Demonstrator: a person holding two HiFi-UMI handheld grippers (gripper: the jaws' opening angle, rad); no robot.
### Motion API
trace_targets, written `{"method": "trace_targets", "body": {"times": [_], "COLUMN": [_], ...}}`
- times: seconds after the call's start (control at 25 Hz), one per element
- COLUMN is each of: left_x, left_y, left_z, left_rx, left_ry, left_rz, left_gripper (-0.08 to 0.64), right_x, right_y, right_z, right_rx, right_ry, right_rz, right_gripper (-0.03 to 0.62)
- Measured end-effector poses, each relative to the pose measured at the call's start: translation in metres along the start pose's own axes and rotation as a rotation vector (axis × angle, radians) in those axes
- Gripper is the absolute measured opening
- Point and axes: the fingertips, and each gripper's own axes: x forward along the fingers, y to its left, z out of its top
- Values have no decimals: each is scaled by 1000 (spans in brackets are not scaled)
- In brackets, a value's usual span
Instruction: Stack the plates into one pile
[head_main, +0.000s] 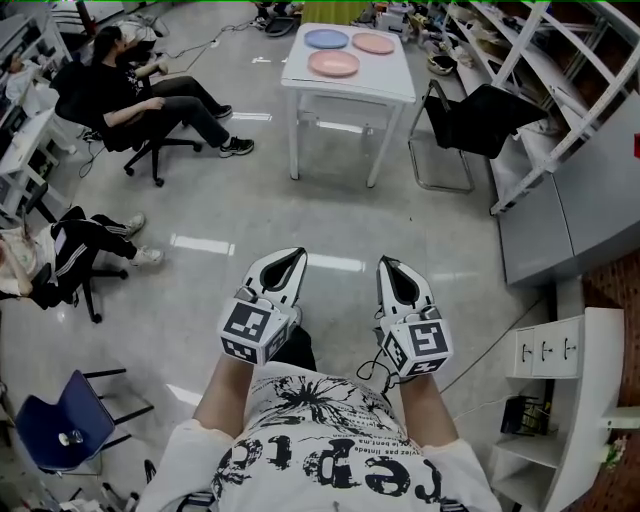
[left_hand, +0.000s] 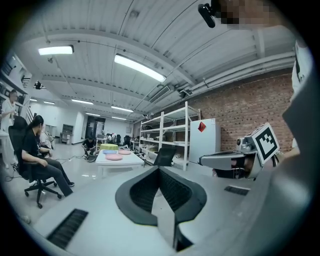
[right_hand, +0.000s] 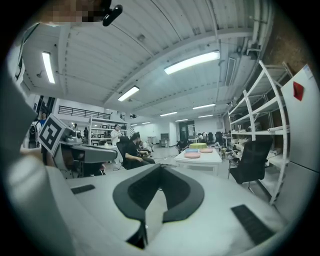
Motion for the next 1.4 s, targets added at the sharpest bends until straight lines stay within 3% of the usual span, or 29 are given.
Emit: {"method": "trace_targets", "body": {"times": [0.2, 0.64, 0.88, 1.4], "left_x": [39, 174, 222, 328], "left_y": [43, 219, 300, 372], "left_z": [9, 66, 69, 64], "left_rx": [3, 3, -12, -29], "left_ry": [5, -20, -3, 31], "left_rz": [-11, -77, -96, -72], "left_gripper": [3, 3, 3, 3], "right_x": [54, 264, 355, 471], "right_y": [-17, -59, -72, -142], "right_z": [9, 65, 68, 63], "right_rx": [3, -22, -8, 11], "right_ry": [5, 7, 32, 59], "right_rz": [-18, -85, -116, -100], "right_gripper": [6, 6, 6, 6]}}
